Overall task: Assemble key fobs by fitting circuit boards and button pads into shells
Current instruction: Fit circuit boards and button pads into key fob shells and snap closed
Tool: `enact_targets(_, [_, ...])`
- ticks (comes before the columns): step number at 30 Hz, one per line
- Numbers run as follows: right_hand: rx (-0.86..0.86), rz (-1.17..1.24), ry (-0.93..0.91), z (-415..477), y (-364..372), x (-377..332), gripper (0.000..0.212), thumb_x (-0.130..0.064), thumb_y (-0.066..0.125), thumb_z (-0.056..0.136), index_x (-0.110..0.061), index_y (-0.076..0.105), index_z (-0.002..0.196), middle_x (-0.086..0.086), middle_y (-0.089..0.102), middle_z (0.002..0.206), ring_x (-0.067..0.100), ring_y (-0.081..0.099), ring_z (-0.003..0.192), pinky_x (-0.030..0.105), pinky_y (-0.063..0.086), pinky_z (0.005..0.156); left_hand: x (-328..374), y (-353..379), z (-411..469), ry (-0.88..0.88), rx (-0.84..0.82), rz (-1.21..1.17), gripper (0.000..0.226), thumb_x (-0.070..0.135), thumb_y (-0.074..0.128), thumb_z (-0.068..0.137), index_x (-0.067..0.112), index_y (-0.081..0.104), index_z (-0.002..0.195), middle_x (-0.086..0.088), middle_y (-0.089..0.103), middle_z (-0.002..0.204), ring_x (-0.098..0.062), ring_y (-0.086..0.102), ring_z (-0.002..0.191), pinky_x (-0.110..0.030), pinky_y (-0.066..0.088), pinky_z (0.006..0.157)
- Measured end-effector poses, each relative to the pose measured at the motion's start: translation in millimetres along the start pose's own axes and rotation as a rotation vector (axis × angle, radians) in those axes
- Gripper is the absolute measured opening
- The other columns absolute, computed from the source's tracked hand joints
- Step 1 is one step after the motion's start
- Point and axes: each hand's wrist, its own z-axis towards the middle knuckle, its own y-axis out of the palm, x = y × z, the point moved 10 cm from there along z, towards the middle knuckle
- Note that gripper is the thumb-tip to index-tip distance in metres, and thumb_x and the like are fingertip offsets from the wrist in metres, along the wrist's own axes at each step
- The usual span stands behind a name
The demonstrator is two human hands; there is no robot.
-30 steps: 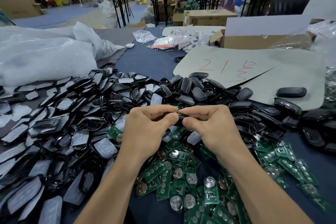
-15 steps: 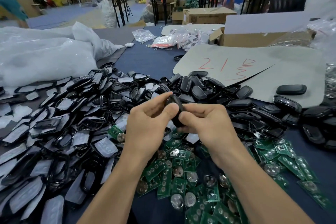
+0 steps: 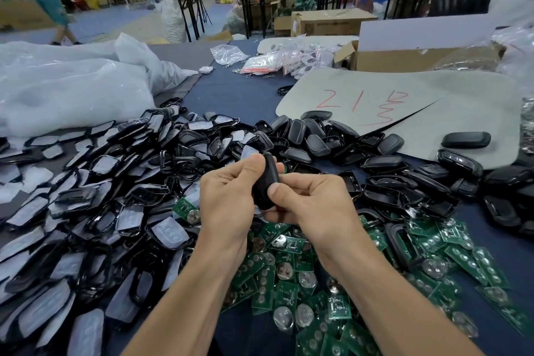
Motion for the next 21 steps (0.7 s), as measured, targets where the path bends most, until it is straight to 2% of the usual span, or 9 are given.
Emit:
enact_targets(2, [-0.003, 0.010, -0.002, 0, -1, -1, 0.024, -0.002, 0.071, 0.093, -0.021, 0.083, 0.085, 0.012, 0.079, 0.082, 0.022, 0.072, 0.064, 0.029, 0.063, 0.065, -2, 3, -1, -0.028, -0.026, -0.010, 0.037, 0.029, 0.058, 0.104, 0.021, 0.085, 0.080, -0.009, 0.081, 0.092, -0.026, 0.079, 0.084, -0.038, 0.063, 0.073])
enact_targets(6, [-0.007, 0.154, 0.033, 1, 0, 1, 0.028, 0.000, 0.065, 0.097, -0.017, 0.082, 0.083, 0.012, 0.080, 0.083, 0.019, 0.075, 0.068, 0.023, 0.060, 0.063, -8, 14, -6, -0.108, -0.114, -0.055, 0.048, 0.057, 0.047, 0.096, 0.028, 0.085, 0.093, -0.007, 0.081, 0.103, -0.025, 0.078, 0.094, -0.033, 0.063, 0.072])
enact_targets(8, [-0.013, 0.177, 0.048, 2, 0, 3, 0.024, -0.001, 0.065, 0.097, -0.015, 0.081, 0.088, 0.012, 0.080, 0.086, 0.020, 0.077, 0.073, 0.024, 0.061, 0.066, -8, 16, -6, -0.099, -0.115, -0.035, 0.044, 0.053, 0.047, 0.100, 0.030, 0.084, 0.096, -0.007, 0.081, 0.103, -0.028, 0.077, 0.098, -0.039, 0.064, 0.081])
enact_targets(9, [-0.025, 0.178, 0.057, 2, 0, 3, 0.020, -0.001, 0.065, 0.097, -0.013, 0.080, 0.091, 0.013, 0.080, 0.087, 0.020, 0.077, 0.073, 0.024, 0.061, 0.067, -8, 15, -5, -0.090, -0.104, -0.024, 0.042, 0.048, 0.048, 0.103, 0.029, 0.085, 0.095, -0.007, 0.081, 0.101, -0.028, 0.077, 0.096, -0.039, 0.063, 0.081])
enact_targets(13, [-0.086, 0.083, 0.071, 3, 3, 5, 0.011, 0.001, 0.069, 0.094, -0.004, 0.079, 0.096, 0.023, 0.077, 0.088, 0.022, 0.075, 0.071, 0.025, 0.062, 0.067, -7, 9, -2, -0.075, -0.059, -0.007, 0.039, 0.032, 0.053, 0.107, 0.019, 0.085, 0.089, -0.009, 0.081, 0.094, -0.024, 0.078, 0.085, -0.032, 0.063, 0.069])
enact_targets(17, [-0.078, -0.043, 0.030, 5, -3, 1, 0.012, 0.001, 0.072, 0.091, -0.006, 0.081, 0.089, 0.022, 0.076, 0.080, 0.023, 0.070, 0.065, 0.031, 0.062, 0.068, -7, 13, -5, -0.057, -0.091, 0.023, 0.037, 0.033, 0.054, 0.107, 0.025, 0.085, 0.087, -0.006, 0.081, 0.093, -0.019, 0.076, 0.080, -0.029, 0.061, 0.063])
enact_targets(19, [-0.046, -0.200, -0.032, 4, -9, -6, 0.013, -0.004, 0.075, 0.088, -0.014, 0.083, 0.087, 0.013, 0.077, 0.076, 0.021, 0.072, 0.066, 0.035, 0.063, 0.071, -3, 14, -4, -0.003, -0.112, 0.042, 0.017, 0.028, 0.069, 0.098, 0.029, 0.085, 0.091, -0.002, 0.082, 0.095, -0.014, 0.076, 0.083, -0.025, 0.060, 0.063])
enact_targets(20, [-0.017, -0.326, -0.086, 3, -12, -12, 0.015, -0.009, 0.078, 0.086, -0.023, 0.084, 0.087, 0.002, 0.079, 0.074, 0.015, 0.075, 0.069, 0.032, 0.063, 0.072, 1, 15, -4, 0.037, -0.129, 0.059, 0.013, 0.022, 0.078, 0.089, 0.032, 0.084, 0.094, 0.001, 0.082, 0.096, -0.012, 0.077, 0.087, -0.022, 0.060, 0.068])
enact_targets(21, [0.022, -0.437, -0.142, 2, -16, -19, 0.020, -0.013, 0.080, 0.083, -0.032, 0.084, 0.085, -0.011, 0.078, 0.074, 0.005, 0.075, 0.071, 0.024, 0.061, 0.070, 4, 14, -3, 0.085, -0.139, 0.094, 0.022, 0.018, 0.082, 0.080, 0.034, 0.084, 0.096, 0.002, 0.082, 0.096, -0.011, 0.077, 0.090, -0.021, 0.059, 0.072])
